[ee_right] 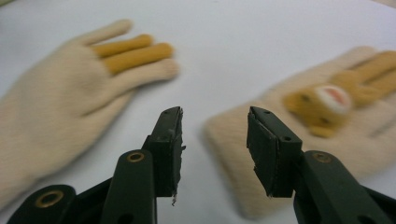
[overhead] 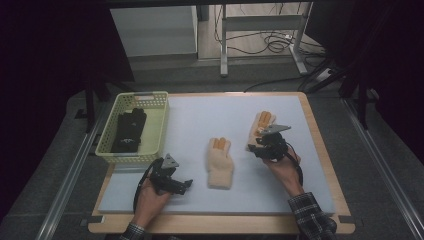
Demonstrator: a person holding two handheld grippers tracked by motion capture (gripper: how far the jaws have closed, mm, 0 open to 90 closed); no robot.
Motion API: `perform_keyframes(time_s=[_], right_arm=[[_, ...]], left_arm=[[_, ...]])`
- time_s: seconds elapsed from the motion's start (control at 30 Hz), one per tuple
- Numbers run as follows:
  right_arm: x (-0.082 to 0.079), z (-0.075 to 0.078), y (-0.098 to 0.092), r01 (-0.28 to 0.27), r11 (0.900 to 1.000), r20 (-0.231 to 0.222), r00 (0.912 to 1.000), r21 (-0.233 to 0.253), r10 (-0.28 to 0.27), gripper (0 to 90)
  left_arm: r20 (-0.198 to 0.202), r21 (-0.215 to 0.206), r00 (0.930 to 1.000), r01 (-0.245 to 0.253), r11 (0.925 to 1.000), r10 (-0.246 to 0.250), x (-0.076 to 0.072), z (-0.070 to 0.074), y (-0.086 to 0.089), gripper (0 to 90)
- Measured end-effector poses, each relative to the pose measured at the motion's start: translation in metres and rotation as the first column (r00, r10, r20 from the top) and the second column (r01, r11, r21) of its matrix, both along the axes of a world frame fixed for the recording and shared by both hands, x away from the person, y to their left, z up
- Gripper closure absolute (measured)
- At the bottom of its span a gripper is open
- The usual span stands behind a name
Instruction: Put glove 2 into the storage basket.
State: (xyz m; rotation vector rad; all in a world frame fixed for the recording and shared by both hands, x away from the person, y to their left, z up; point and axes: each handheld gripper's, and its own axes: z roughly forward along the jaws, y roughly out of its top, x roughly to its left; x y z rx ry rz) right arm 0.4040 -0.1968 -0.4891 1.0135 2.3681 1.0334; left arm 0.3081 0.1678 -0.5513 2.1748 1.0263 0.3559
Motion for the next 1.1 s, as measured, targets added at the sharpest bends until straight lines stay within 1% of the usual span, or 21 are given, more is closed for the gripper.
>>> perform_keyframes(time_s=[0.2,0.33,0.43,0.5,0.63,0.73,0.87,0.9,0.93,1.0,1.03,1.1], right_arm=[[0.021,-0.001,-0.012,0.071,0.997,0.010,0.9974,-0.024,-0.071,54.0],[0.036,-0.003,-0.016,0.117,0.993,0.006,0.9931,-0.025,-0.117,52.7],[0.047,-0.005,-0.018,0.140,0.990,0.001,0.9901,-0.020,-0.140,50.1],[0.054,-0.008,-0.018,0.149,0.989,-0.007,0.9889,-0.009,-0.149,47.5],[0.065,-0.016,-0.016,0.166,0.986,-0.005,0.9861,-0.017,-0.166,42.0],[0.072,-0.023,-0.015,0.171,0.985,0.005,0.9853,-0.039,-0.171,38.1],[0.078,-0.033,-0.014,0.159,0.984,0.017,0.9873,-0.076,-0.158,37.2],[0.079,-0.035,-0.015,0.153,0.986,0.019,0.9881,-0.058,-0.153,38.0],[0.080,-0.036,-0.016,0.150,0.987,0.018,0.9886,-0.050,-0.150,40.1],[0.080,-0.037,-0.019,0.137,0.990,0.009,0.9906,-0.020,-0.136,47.5],[0.079,-0.037,-0.020,0.127,0.992,0.009,0.9919,-0.010,-0.127,52.9],[0.078,-0.037,-0.019,0.125,0.992,0.010,0.9921,-0.018,-0.125,57.4]], left_arm=[[0.000,0.000,1.0000,0.000,1.0000,0.000,0.000,0.000,0.000,0.3],[0.000,0.000,1.0000,0.000,1.0000,0.000,0.000,0.000,0.000,0.2],[0.000,0.000,1.0000,0.000,1.0000,0.000,0.000,0.000,0.000,0.2],[0.000,-0.001,1.0000,0.000,1.0000,0.000,0.000,0.000,0.000,0.3],[0.000,0.000,1.0000,0.000,1.0000,0.000,0.000,0.000,0.000,0.3],[0.000,-0.001,1.0000,0.000,1.0000,0.000,0.000,0.000,0.000,0.3],[0.000,0.000,1.0000,0.000,1.0000,0.000,0.000,0.000,0.000,0.2],[0.000,-0.001,1.0000,0.000,1.0000,0.000,0.000,0.000,0.000,0.3],[0.000,0.000,1.0000,0.000,1.0000,0.000,0.000,0.000,0.000,0.2],[0.000,0.000,1.0000,0.000,1.0000,0.000,0.000,0.000,0.000,0.3],[0.000,0.000,1.0000,0.000,1.0000,0.000,0.000,0.000,0.000,0.2],[0.000,0.000,1.0000,0.000,1.0000,0.000,0.000,0.000,0.000,0.3]])
